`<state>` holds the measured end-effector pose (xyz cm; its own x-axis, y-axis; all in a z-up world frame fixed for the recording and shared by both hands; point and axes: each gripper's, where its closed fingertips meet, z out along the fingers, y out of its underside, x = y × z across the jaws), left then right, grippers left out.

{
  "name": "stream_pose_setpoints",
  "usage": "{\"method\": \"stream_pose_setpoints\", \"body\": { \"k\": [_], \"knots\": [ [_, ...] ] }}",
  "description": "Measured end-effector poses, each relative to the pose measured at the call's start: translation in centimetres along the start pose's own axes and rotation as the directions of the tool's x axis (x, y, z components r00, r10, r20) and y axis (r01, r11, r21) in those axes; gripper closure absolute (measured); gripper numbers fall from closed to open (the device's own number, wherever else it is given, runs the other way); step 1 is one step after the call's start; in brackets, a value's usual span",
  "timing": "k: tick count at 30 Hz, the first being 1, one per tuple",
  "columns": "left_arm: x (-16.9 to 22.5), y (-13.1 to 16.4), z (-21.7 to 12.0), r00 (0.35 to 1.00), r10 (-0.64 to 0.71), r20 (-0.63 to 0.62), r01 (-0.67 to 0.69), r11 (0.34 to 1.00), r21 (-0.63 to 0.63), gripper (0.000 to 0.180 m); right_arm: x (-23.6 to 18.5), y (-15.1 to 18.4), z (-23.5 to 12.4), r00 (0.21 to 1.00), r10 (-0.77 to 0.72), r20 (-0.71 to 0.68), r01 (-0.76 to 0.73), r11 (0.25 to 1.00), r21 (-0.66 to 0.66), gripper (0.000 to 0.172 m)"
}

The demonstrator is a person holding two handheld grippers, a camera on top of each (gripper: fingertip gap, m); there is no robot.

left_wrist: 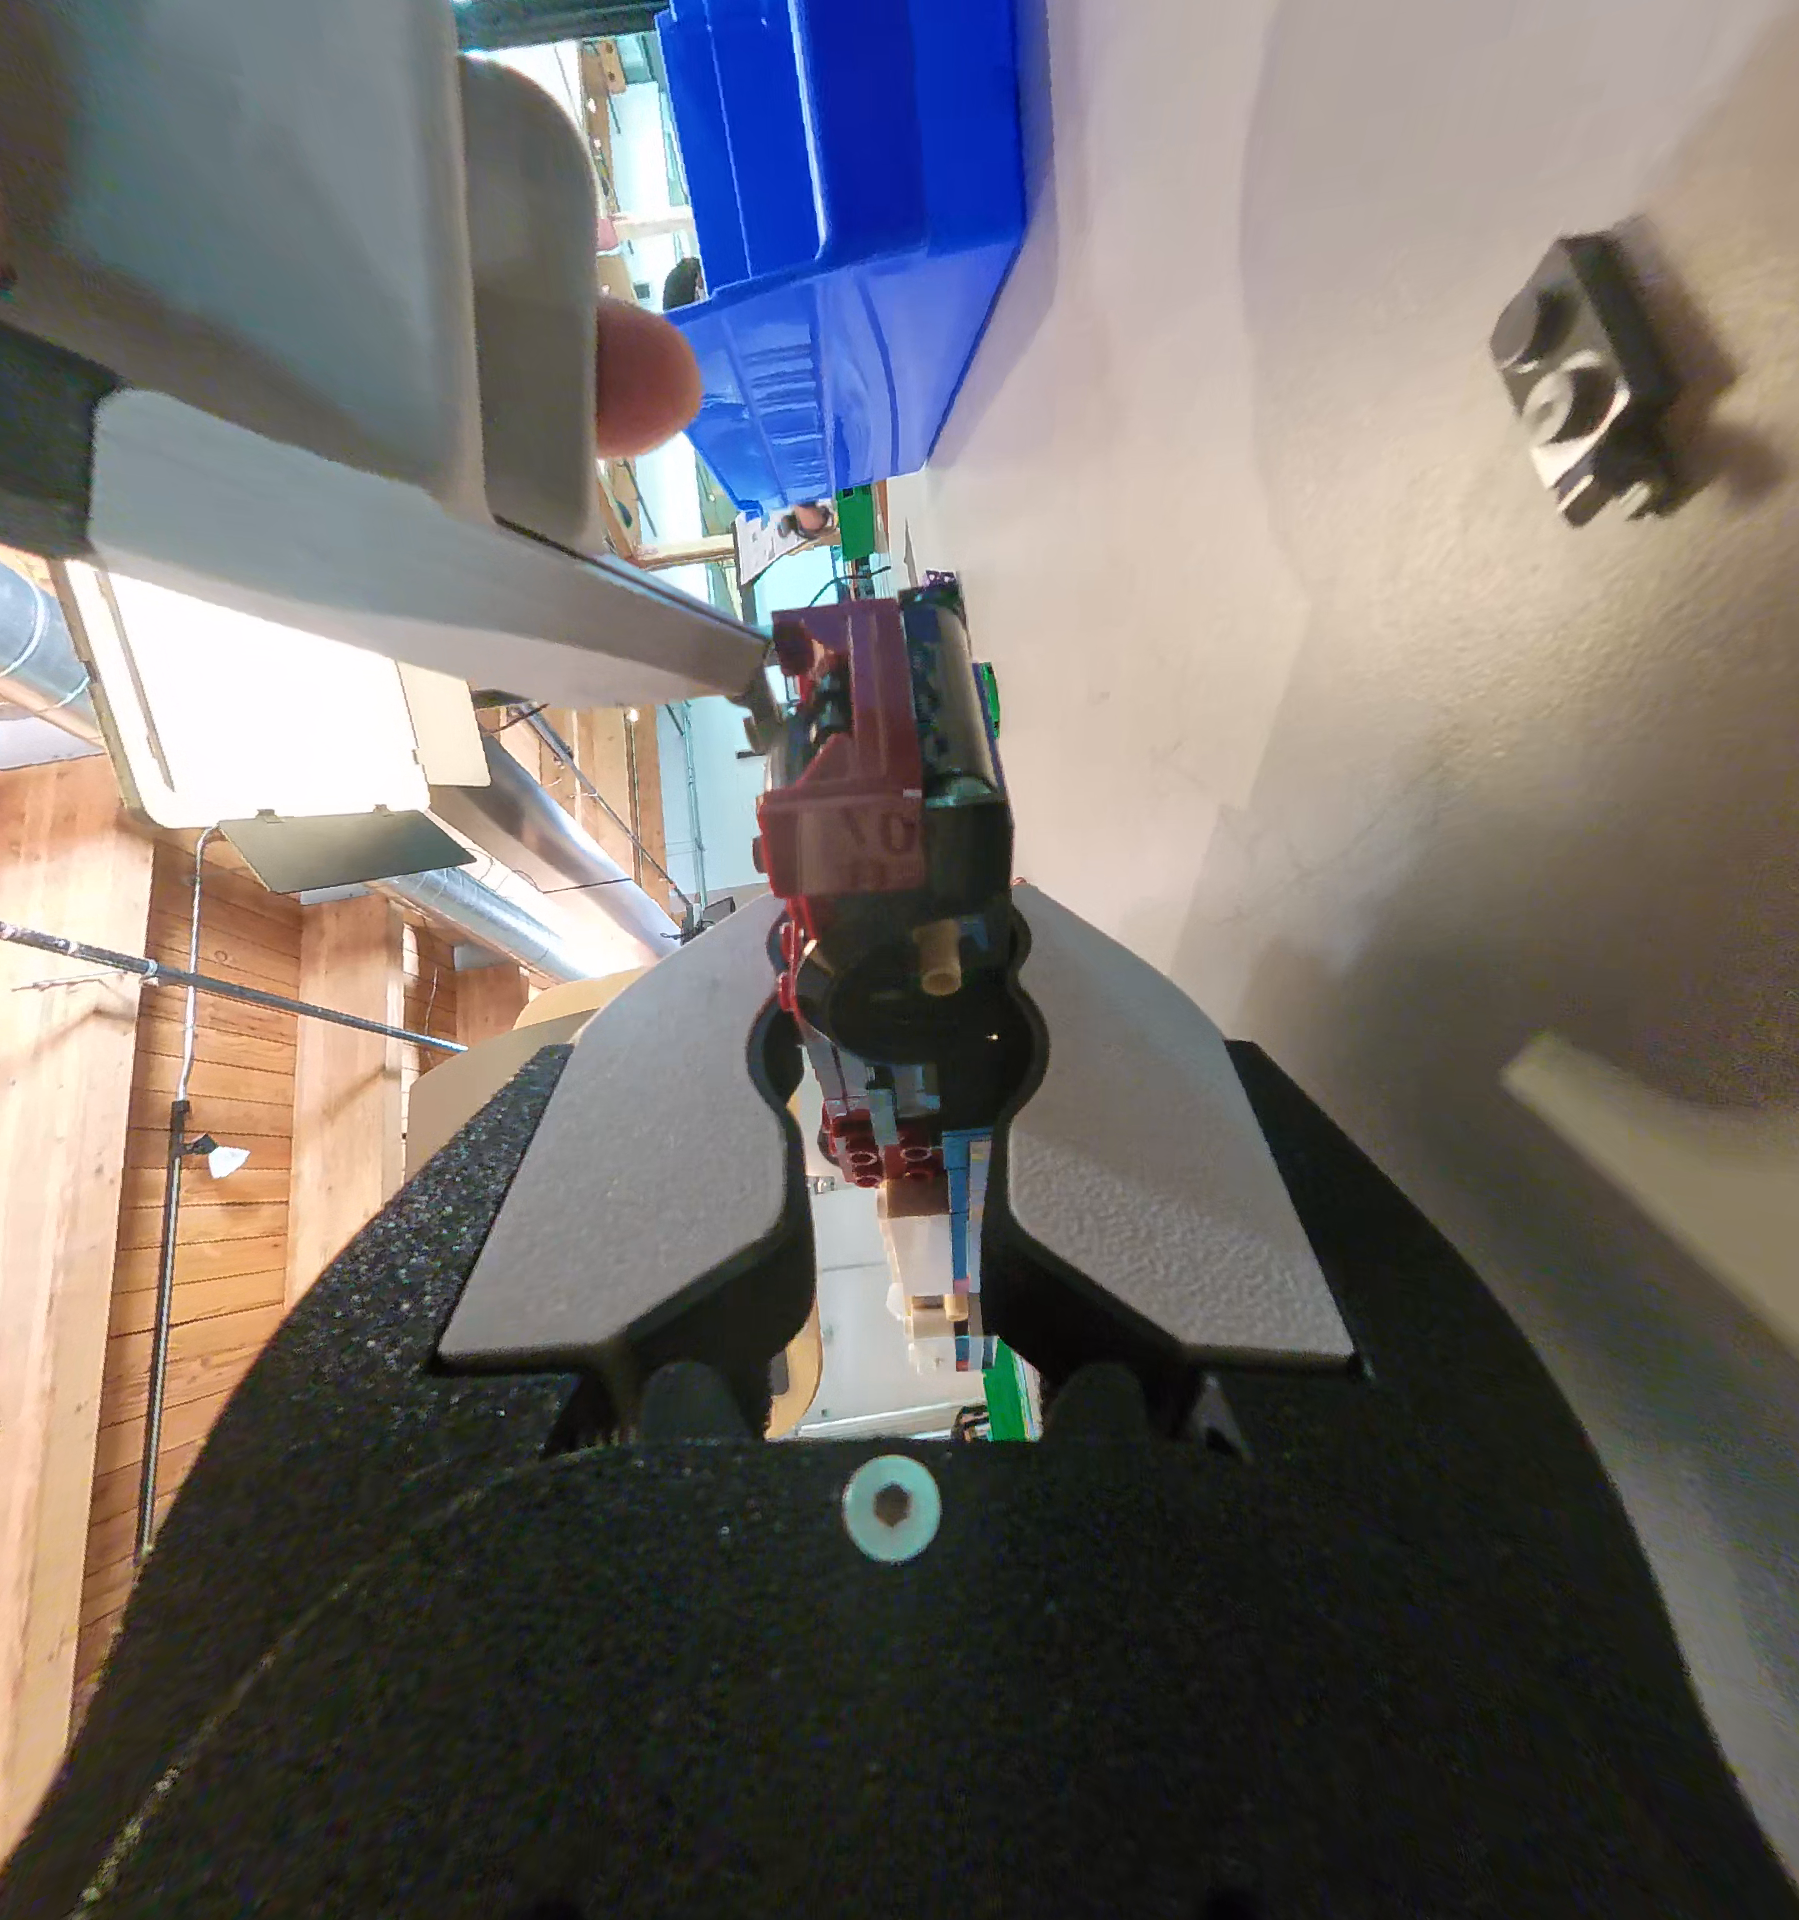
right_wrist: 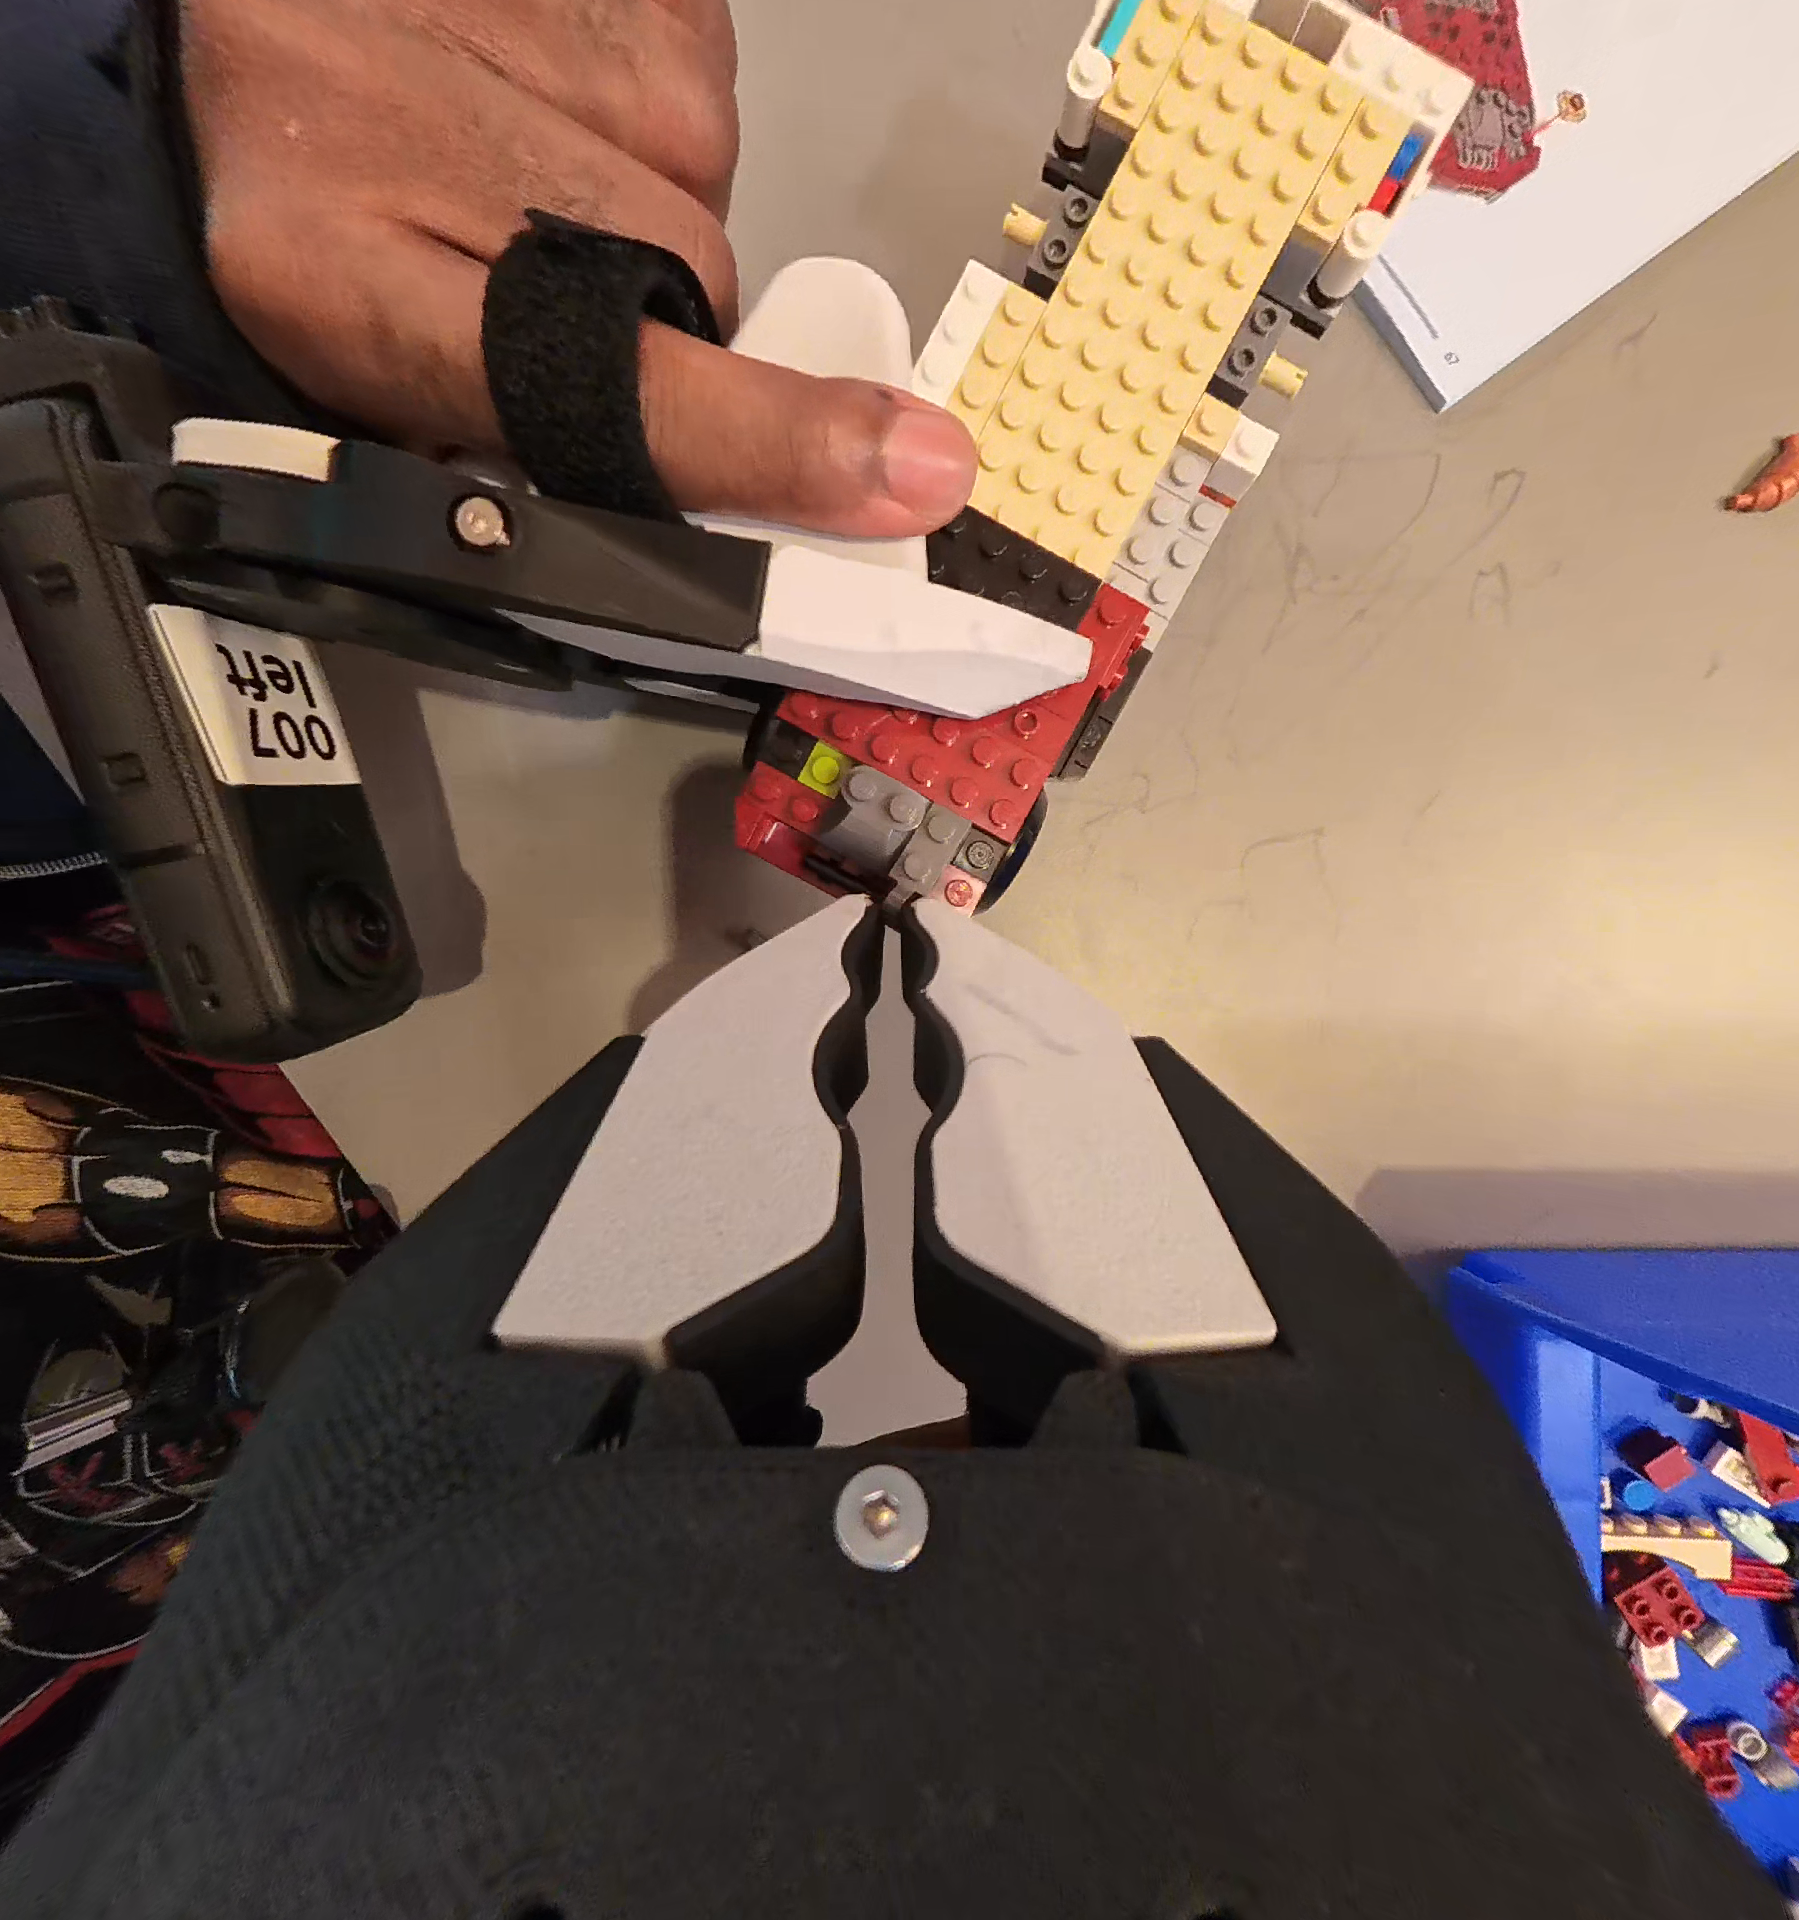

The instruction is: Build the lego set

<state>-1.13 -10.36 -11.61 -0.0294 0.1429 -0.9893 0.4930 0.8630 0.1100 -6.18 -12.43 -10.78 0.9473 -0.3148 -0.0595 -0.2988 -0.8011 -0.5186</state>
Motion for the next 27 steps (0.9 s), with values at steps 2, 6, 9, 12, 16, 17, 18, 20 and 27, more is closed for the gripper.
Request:
{"method": "stream_pose_setpoints", "body": {
  "k": [2, 6, 9, 12, 16, 17, 18, 20, 27],
  "knots": [
    [0.09, -0.02, 0.00, 1.000, -0.004, -0.003, 0.004, 1.000, 0.002, 0.146, -0.02, -0.01, 0.02, 1.000, 0.002, 0.004, -0.002, 1.000, 0.008, 0.168],
    [0.18, -0.10, 0.00, 1.000, -0.014, -0.006, 0.014, 1.000, 0.008, 0.146, 0.16, 0.07, -0.06, 1.000, -0.015, -0.004, 0.015, 1.000, 0.012, 0.168],
    [0.13, -0.05, 0.03, 1.000, -0.023, -0.003, 0.023, 1.000, 0.008, 0.146, 0.30, -0.02, -0.19, 1.000, -0.027, -0.012, 0.027, 0.999, 0.020, 0.168],
    [0.11, 0.00, 0.06, 0.999, -0.033, -0.002, 0.033, 0.999, 0.008, 0.146, 0.31, -0.19, -0.22, 0.999, -0.034, -0.020, 0.035, 0.999, 0.033, 0.167],
    [0.25, -0.03, 0.10, 0.999, -0.040, -0.006, 0.040, 0.999, 0.011, 0.146, 0.10, -0.32, -0.07, 0.999, -0.045, -0.025, 0.046, 0.998, 0.044, 0.165],
    [0.30, 0.00, 0.13, 0.999, -0.040, -0.008, 0.040, 0.999, 0.010, 0.146, 0.13, -0.33, -0.03, 0.998, -0.050, -0.031, 0.052, 0.998, 0.044, 0.165],
    [0.32, 0.01, 0.14, 0.999, -0.042, -0.009, 0.042, 0.999, 0.010, 0.146, 0.16, -0.36, -0.02, 0.998, -0.054, -0.037, 0.056, 0.997, 0.045, 0.165],
    [0.31, 0.07, 0.15, 0.999, -0.048, -0.009, 0.048, 0.999, 0.010, 0.146, 0.16, -0.44, -0.05, 0.997, -0.060, -0.042, 0.062, 0.997, 0.051, 0.165],
    [0.29, 0.13, 0.20, 0.997, -0.073, -0.011, 0.073, 0.997, 0.012, 0.146, 0.34, -0.61, -0.19, 0.996, -0.071, -0.054, 0.074, 0.995, 0.066, 0.163]
  ]
}}
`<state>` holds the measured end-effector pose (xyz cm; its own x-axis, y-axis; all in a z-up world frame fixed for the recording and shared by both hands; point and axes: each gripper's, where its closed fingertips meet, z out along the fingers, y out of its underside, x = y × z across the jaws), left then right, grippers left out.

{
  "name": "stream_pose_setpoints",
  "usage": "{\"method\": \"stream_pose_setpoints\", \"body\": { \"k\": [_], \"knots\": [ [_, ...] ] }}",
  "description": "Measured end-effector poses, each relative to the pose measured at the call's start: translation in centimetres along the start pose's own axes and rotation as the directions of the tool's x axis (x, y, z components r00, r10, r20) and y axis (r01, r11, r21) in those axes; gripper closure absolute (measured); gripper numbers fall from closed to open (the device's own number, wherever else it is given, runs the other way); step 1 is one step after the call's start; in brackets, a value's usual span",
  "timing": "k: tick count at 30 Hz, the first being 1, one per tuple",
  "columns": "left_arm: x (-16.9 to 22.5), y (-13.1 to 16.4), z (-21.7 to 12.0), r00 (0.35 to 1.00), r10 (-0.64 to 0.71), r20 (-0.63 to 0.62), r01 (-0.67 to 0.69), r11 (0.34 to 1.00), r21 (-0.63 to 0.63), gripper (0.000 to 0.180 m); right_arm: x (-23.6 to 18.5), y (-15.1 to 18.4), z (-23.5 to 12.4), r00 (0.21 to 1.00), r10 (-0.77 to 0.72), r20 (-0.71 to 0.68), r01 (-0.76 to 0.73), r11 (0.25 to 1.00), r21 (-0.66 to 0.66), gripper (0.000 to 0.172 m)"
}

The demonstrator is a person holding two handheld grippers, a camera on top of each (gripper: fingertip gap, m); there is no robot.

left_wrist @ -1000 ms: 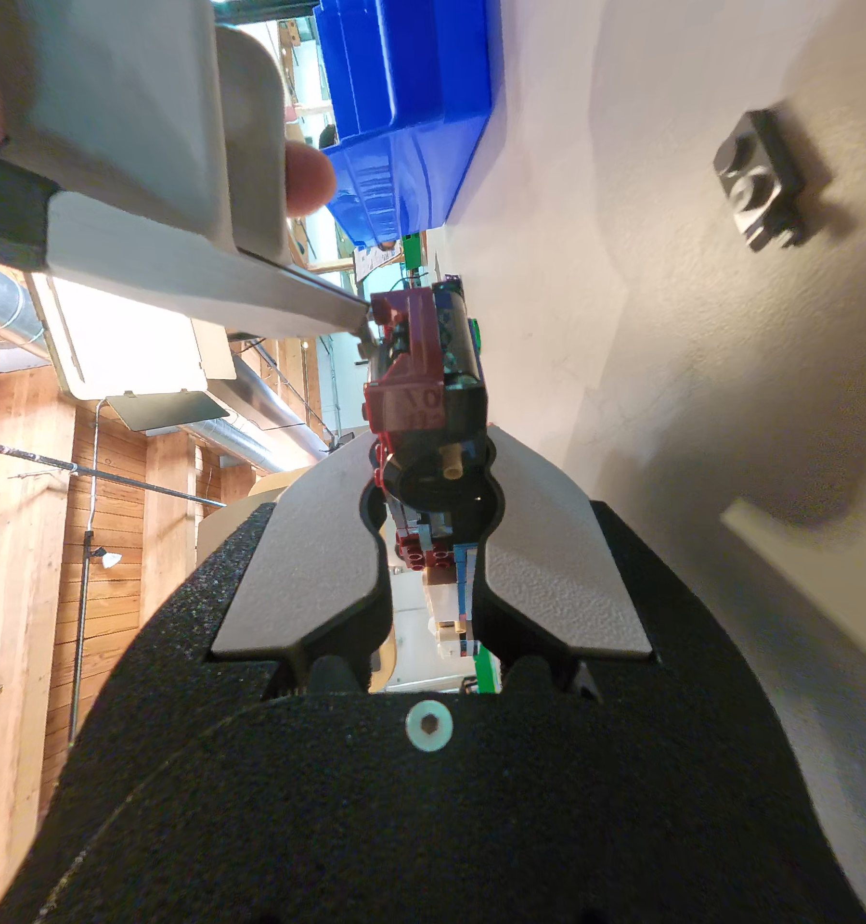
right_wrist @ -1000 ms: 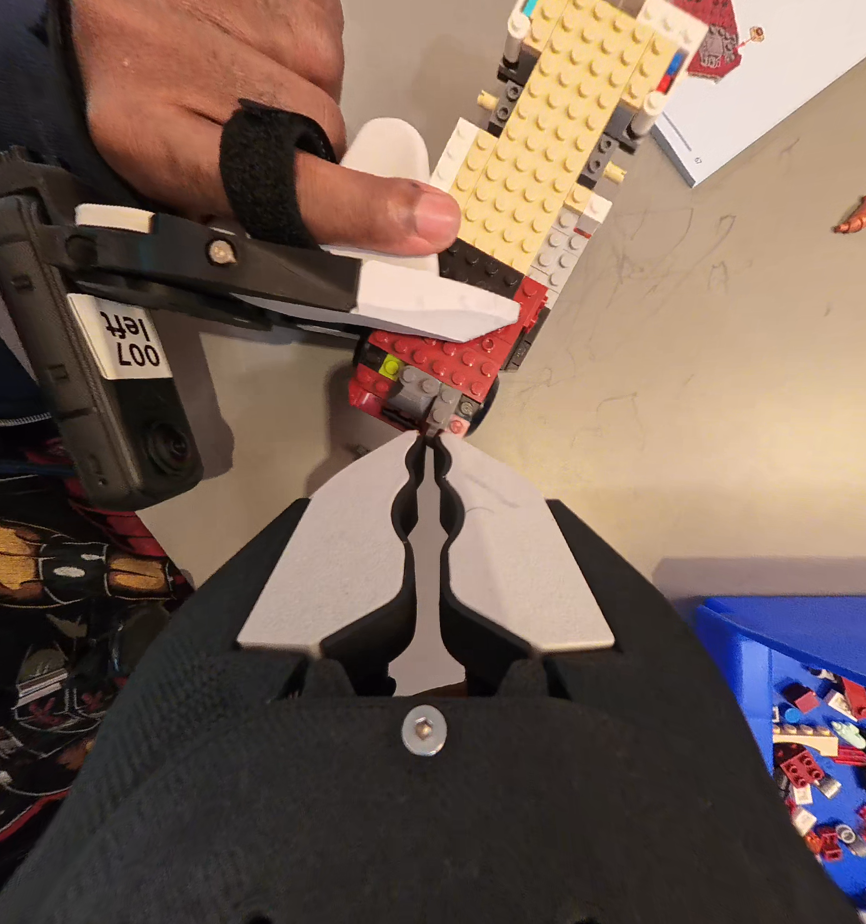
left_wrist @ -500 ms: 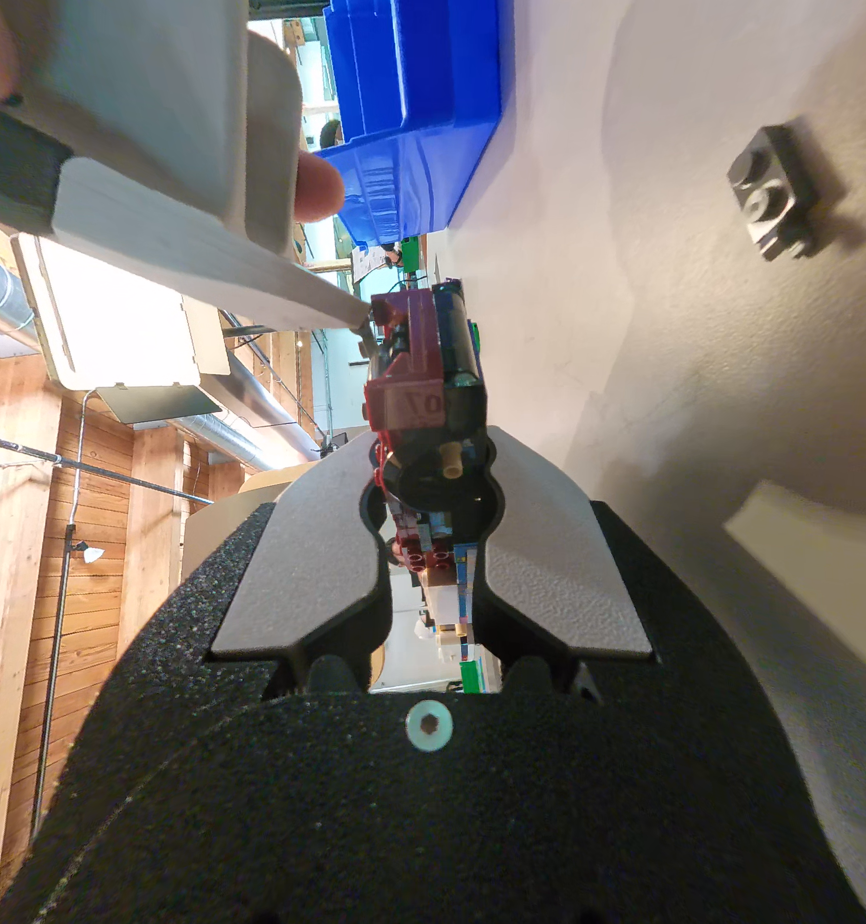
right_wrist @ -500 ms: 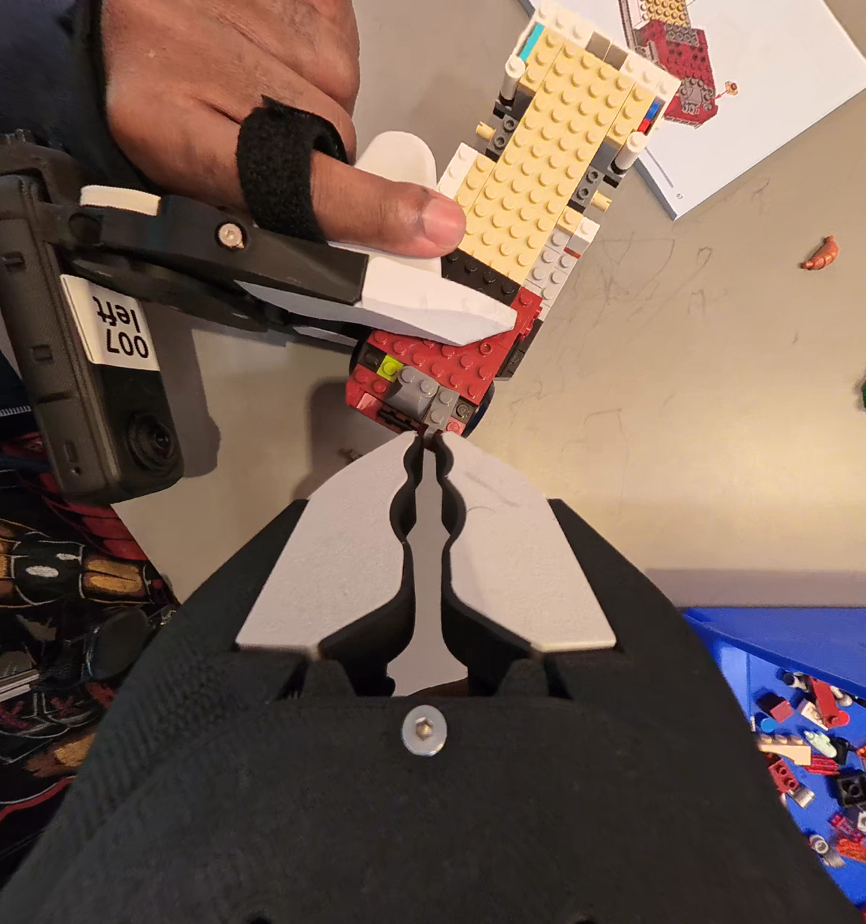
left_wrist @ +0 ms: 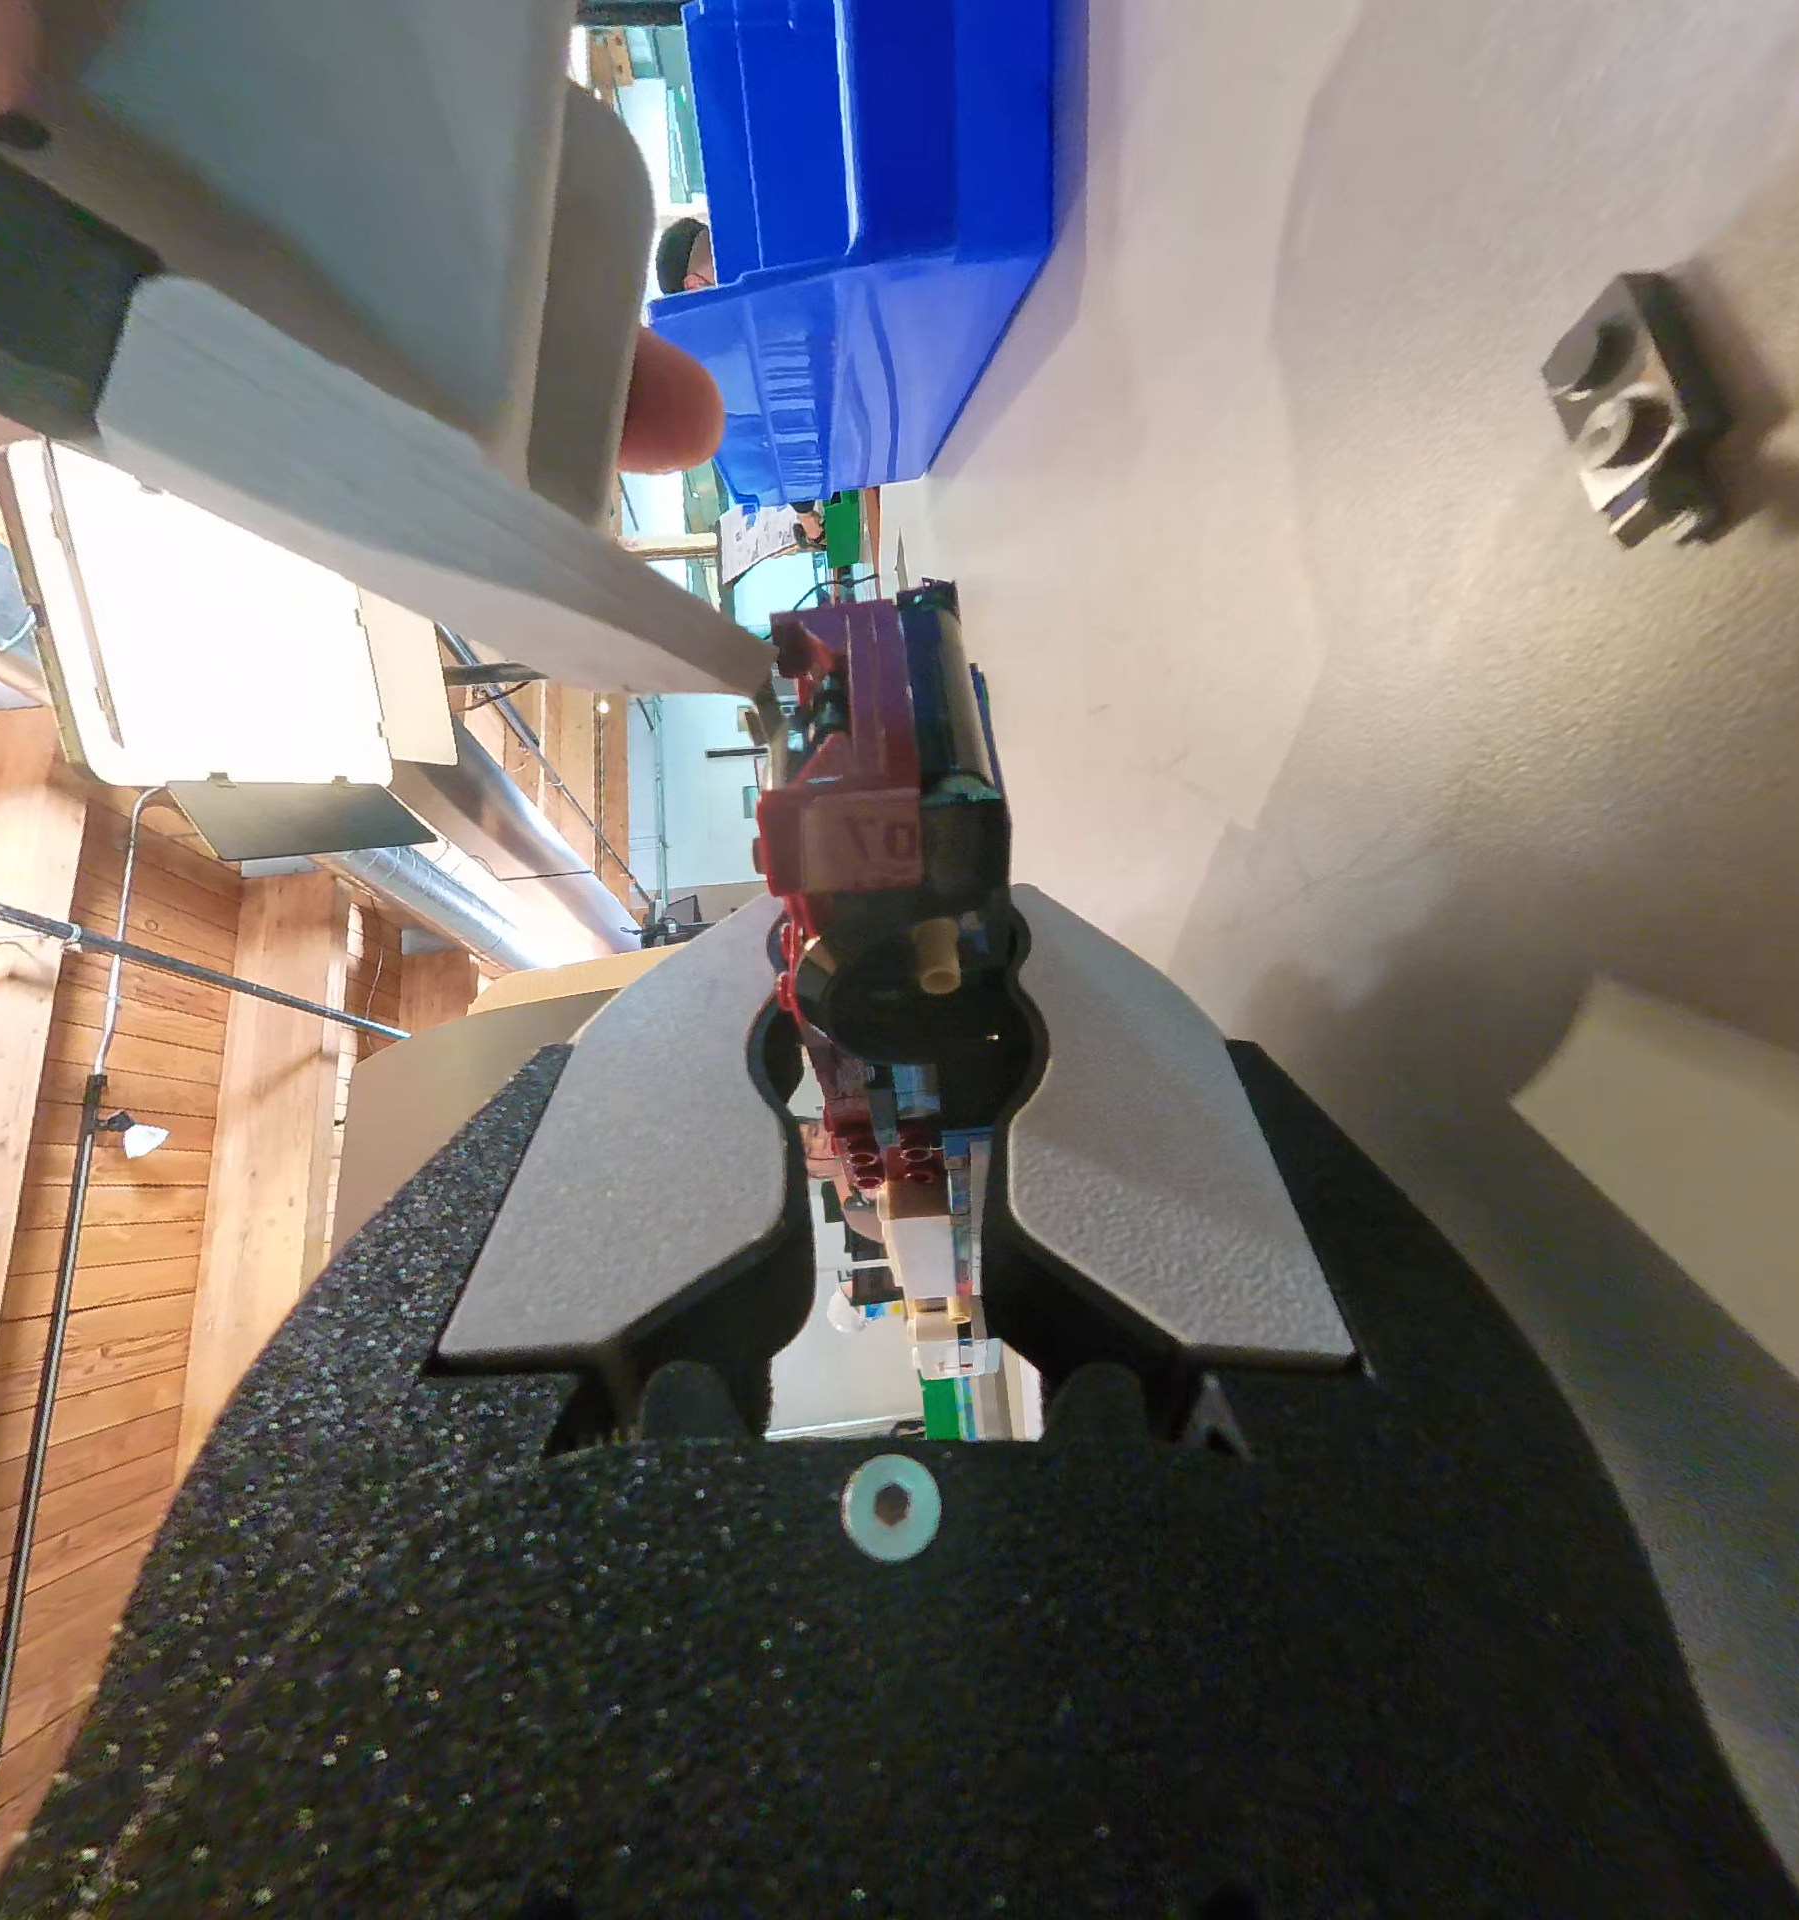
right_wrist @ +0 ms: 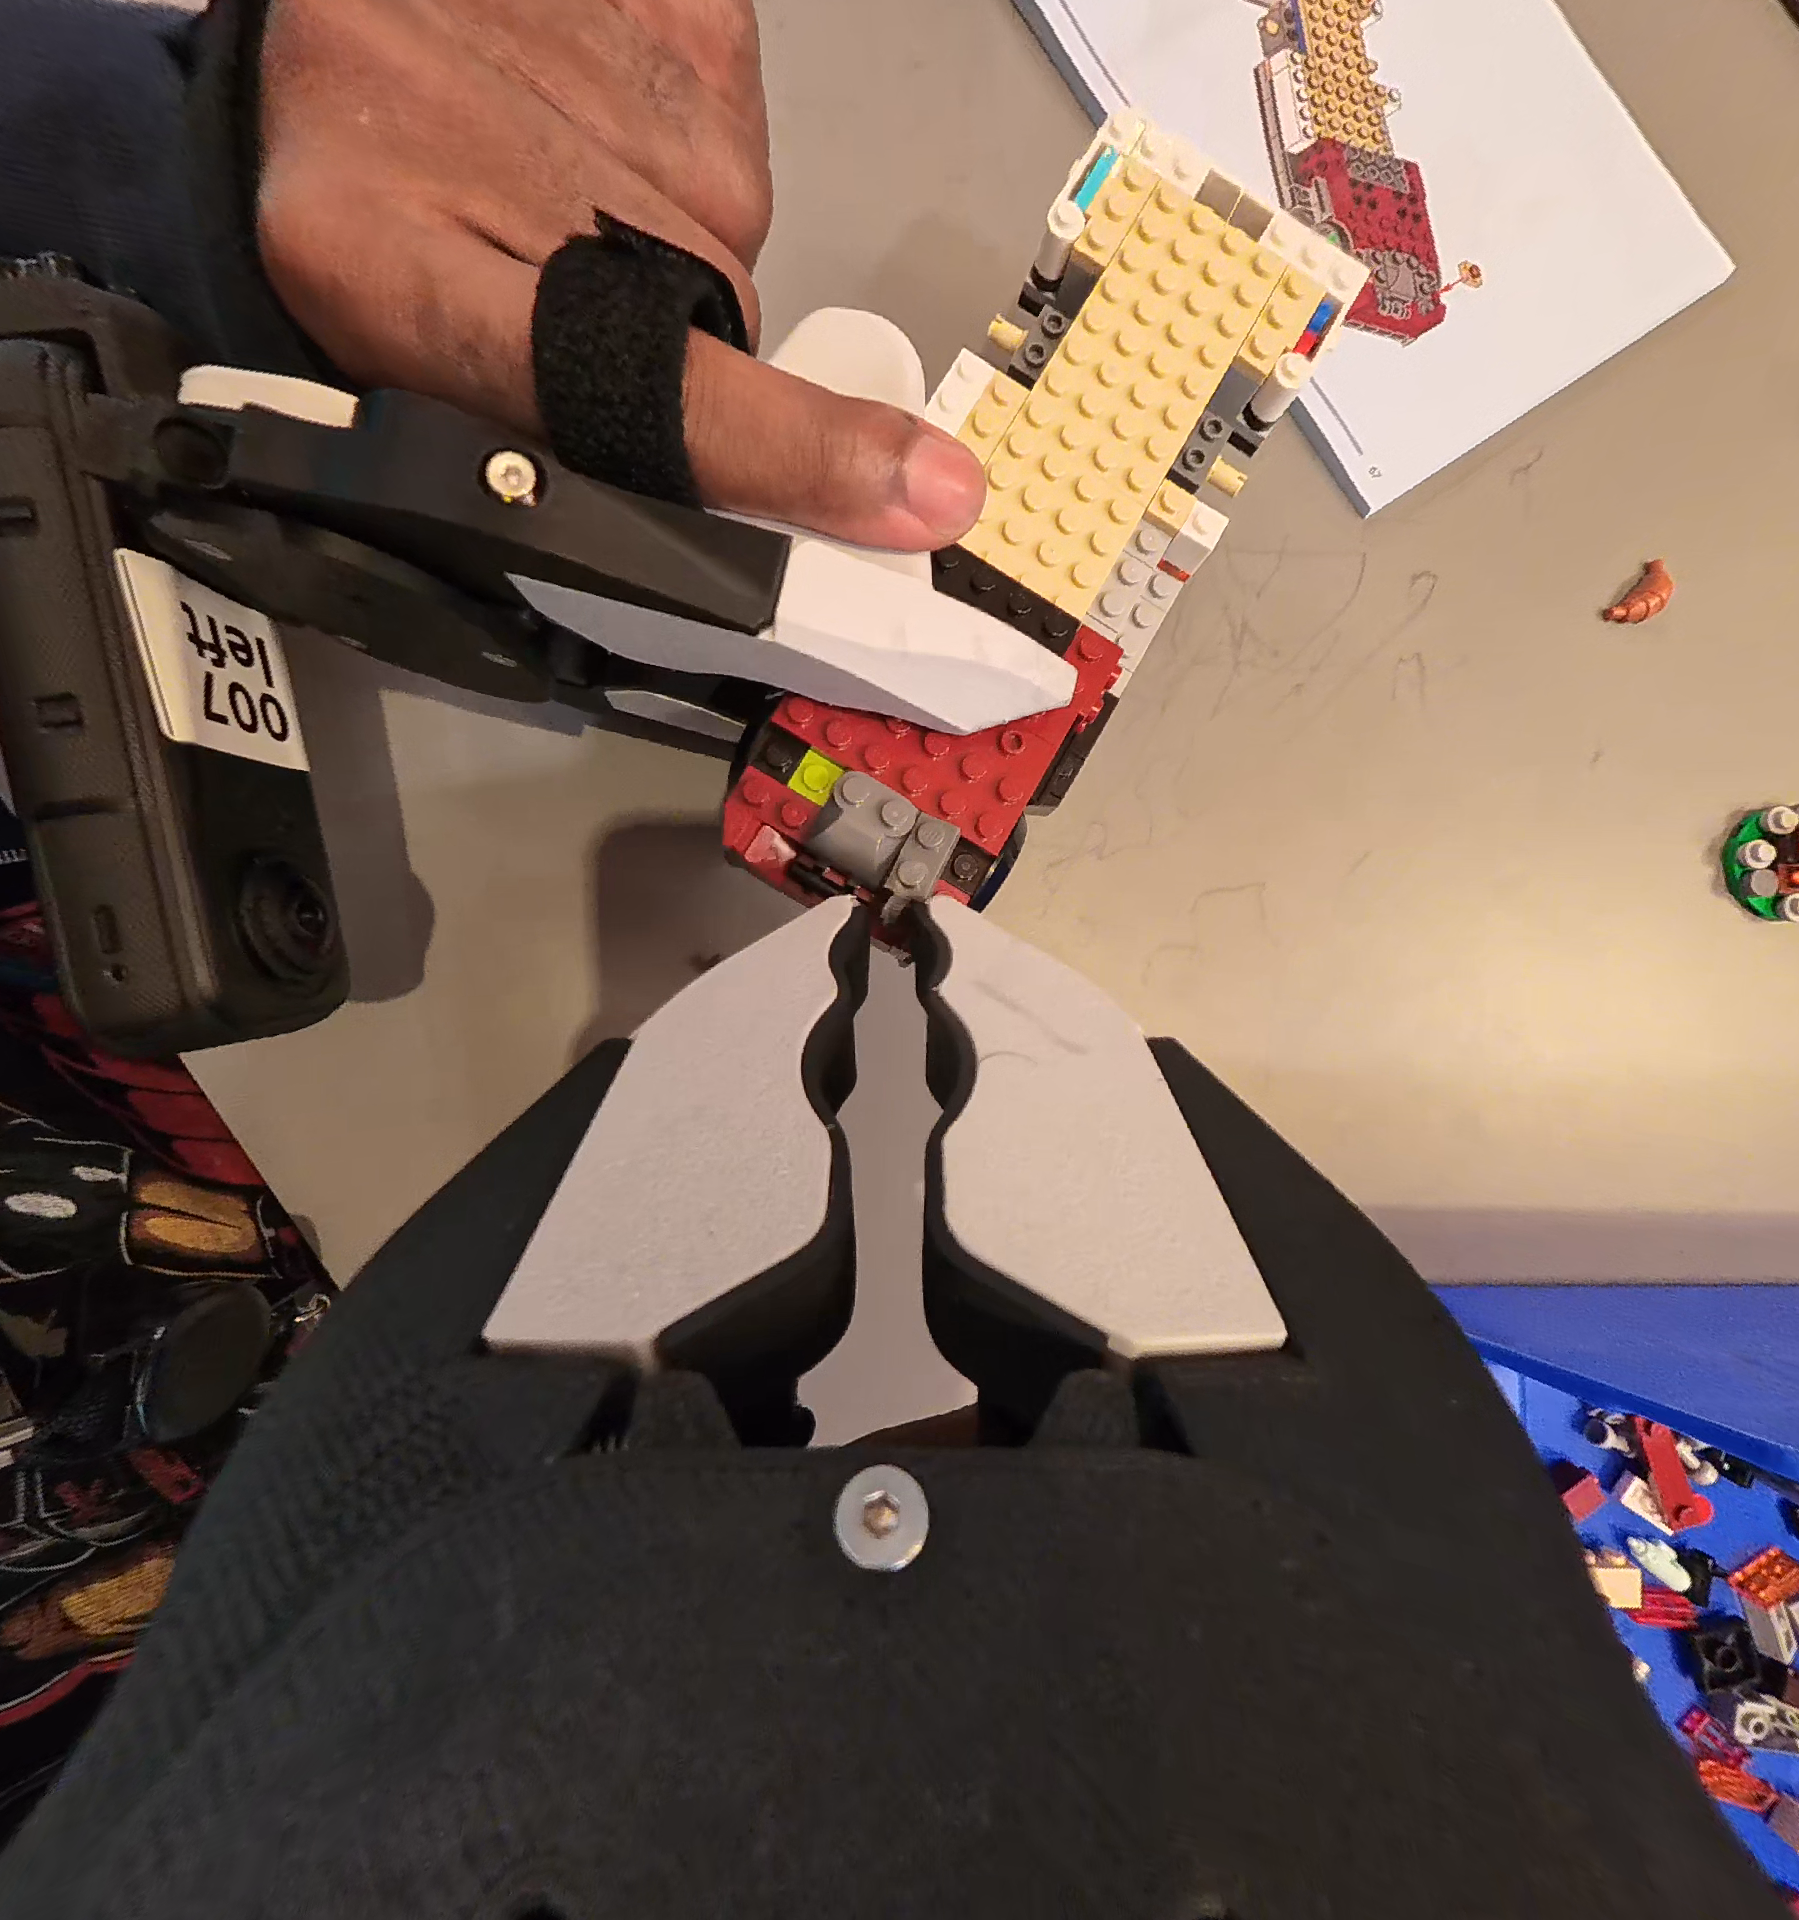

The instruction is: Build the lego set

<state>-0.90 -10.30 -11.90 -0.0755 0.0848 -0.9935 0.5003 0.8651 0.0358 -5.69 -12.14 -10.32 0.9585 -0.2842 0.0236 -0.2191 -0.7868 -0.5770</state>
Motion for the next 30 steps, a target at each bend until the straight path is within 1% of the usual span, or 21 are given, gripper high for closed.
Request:
{"method": "stream_pose_setpoints", "body": {
  "k": [19, 24, 30],
  "knots": [
    [0.00, 0.04, 0.20, 0.999, -0.032, -0.003, 0.032, 0.999, 0.004, 0.146, 0.05, -0.26, -0.13, 0.994, -0.085, -0.075, 0.087, 0.996, 0.021, 0.160],
    [-0.07, 0.07, 0.24, 0.999, -0.042, -0.003, 0.042, 0.999, 0.004, 0.146, 0.32, -0.20, -0.14, 0.984, -0.133, -0.123, 0.135, 0.991, 0.012, 0.160],
    [-0.07, 0.04, 0.29, 0.999, -0.045, -0.005, 0.045, 0.999, 0.004, 0.146, -0.13, -0.32, -0.07, 0.973, -0.185, -0.135, 0.188, 0.982, 0.014, 0.160]
  ]
}}
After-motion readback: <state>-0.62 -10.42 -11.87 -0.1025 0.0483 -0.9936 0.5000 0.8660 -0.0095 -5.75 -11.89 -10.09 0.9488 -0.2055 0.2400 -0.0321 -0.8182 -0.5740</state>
